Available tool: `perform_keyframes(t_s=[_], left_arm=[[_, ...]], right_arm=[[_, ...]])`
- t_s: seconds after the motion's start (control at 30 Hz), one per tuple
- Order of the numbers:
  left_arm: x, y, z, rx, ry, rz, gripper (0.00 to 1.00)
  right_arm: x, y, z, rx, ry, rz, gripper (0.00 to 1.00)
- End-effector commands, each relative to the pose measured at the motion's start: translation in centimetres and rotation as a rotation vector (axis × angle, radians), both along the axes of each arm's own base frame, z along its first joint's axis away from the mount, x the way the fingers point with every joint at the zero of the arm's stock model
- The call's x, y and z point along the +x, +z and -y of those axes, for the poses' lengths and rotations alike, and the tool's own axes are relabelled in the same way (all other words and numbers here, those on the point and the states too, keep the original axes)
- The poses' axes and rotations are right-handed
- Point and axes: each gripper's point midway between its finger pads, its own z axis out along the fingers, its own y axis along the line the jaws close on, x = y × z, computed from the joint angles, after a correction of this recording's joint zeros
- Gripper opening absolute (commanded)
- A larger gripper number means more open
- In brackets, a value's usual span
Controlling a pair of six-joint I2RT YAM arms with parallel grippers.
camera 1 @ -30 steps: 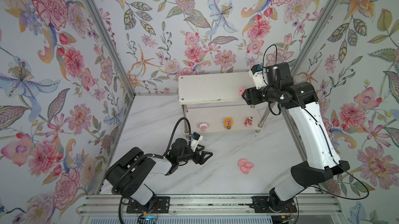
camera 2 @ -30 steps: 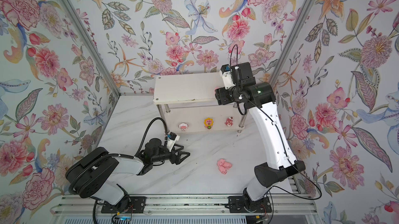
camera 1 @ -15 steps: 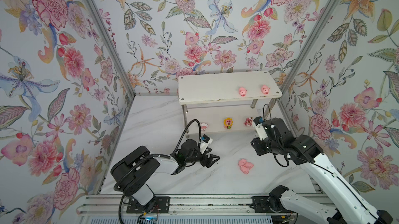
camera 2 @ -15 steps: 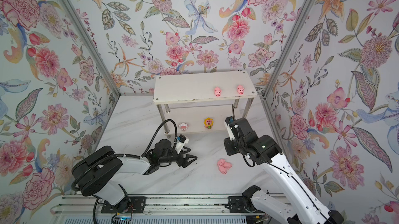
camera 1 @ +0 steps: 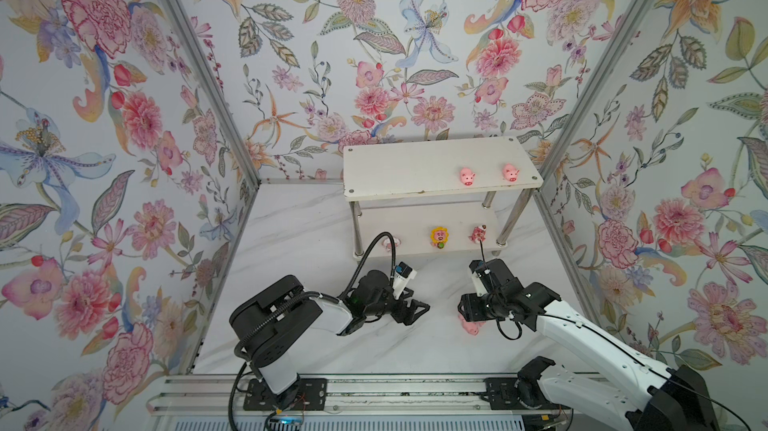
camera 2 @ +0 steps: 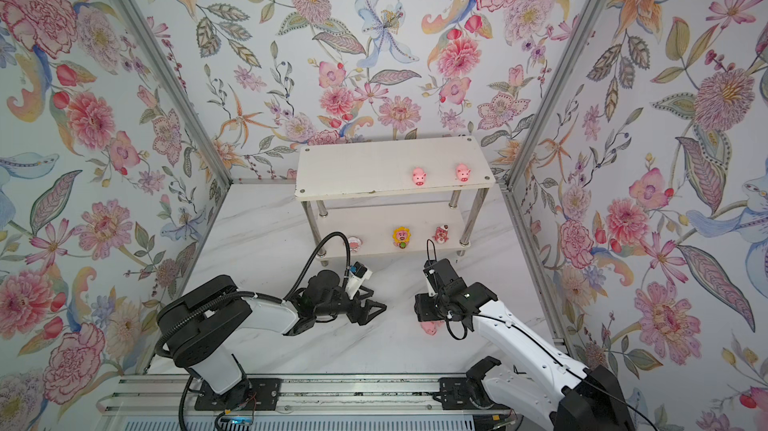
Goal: Place and organize the plastic toys onto the shelf
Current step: 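Lower the open right gripper to the remaining pigs on the table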
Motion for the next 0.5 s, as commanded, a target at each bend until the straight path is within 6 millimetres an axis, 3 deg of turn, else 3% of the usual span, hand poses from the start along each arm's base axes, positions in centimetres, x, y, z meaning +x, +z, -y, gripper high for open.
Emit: perform_keyframes(t_s=[0.0,0.27,0.47], left_arm=[[0.3,0.4,0.7,-0.009,0.006,0.016,0.83],[0.4,0.1,0.5,0.009,0.007,0.025,0.84],[0.4,-0.2,0.6,0.012,0.004,0.023,0.83]], right_arm=[[1.5,-0.8,-1.5,0.087,-0.025,0.024,0.61],[1.3,-1.2,-3.0,0.122,-0.009,0.016,0.61],[-1.1,-1.9,-5.9,0.142,0.061,-0.014,0.60]])
